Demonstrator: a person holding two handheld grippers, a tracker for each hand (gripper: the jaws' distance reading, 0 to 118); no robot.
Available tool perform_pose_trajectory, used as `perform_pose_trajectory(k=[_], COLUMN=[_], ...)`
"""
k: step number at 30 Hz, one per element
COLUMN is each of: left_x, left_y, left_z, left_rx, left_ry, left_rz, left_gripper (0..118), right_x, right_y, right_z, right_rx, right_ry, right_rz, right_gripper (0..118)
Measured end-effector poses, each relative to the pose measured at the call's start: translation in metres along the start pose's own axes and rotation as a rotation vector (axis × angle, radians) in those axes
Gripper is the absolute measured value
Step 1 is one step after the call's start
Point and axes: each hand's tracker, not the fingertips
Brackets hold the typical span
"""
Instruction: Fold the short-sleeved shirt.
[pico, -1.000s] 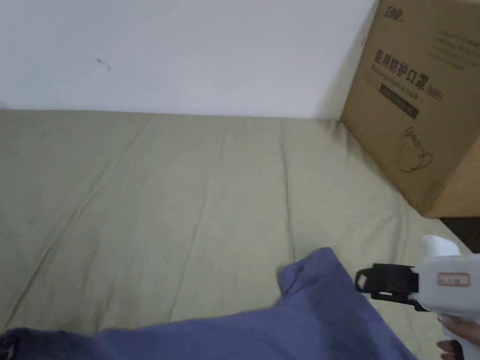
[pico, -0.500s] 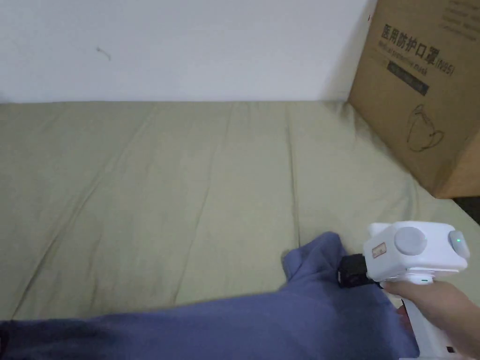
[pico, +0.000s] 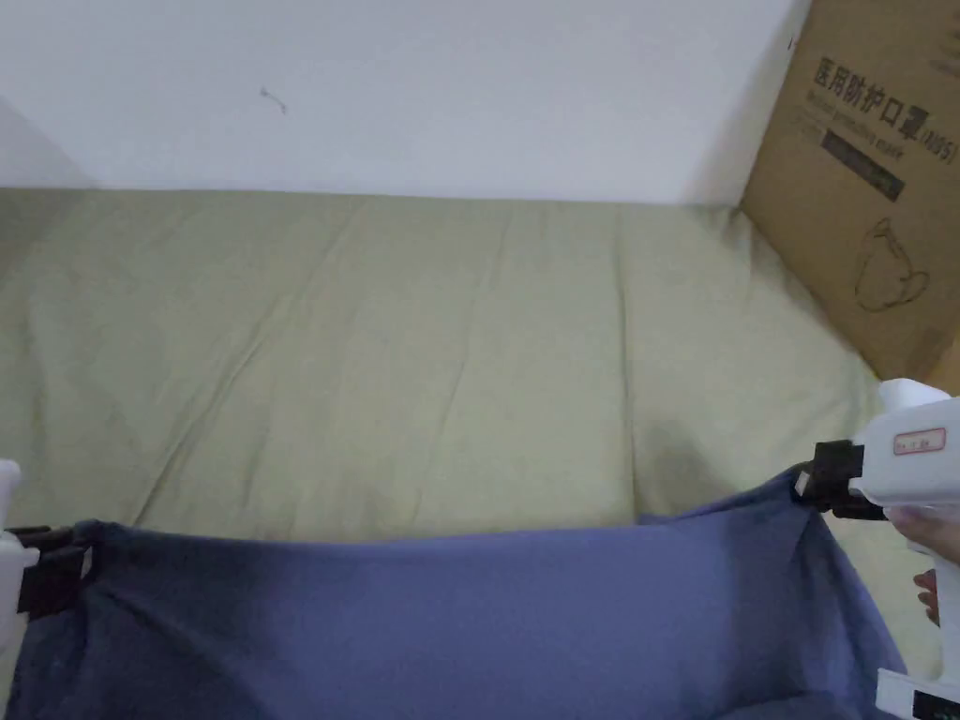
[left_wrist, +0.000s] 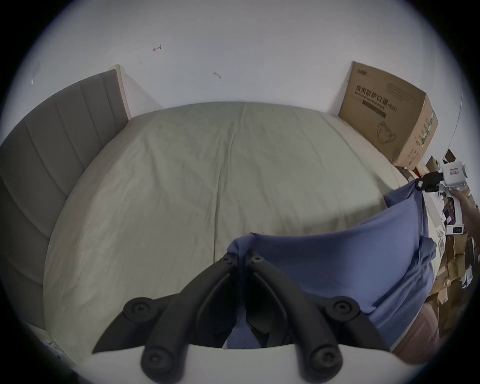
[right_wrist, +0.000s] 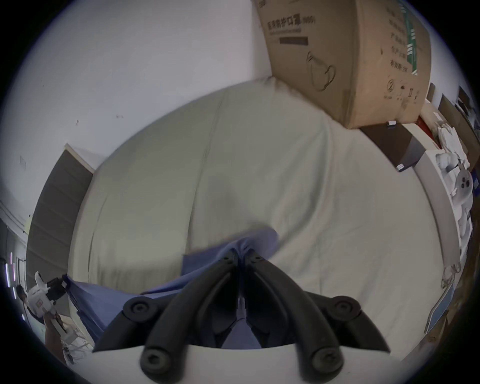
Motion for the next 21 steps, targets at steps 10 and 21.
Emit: perform_pose_trajectory(k=[10,21], left_x=[-0.013,-0.010], left_y=[-0.027,-0.177], left_z=[0.036,0.078], left_rx=[-0.010,-0.201], left_ry=[-0.115,-0.180], left_rz=[0.019,0.096], left_gripper=[4,10], right_x=[0.023,0.091], right_y=[-0.057,-0.253], right_z=[0.077,0.121], right_rx=[0.053,-0.090], right_ry=[0.070,-0.025], right_rz=[-0.072,-0.203], right_gripper=[4,4])
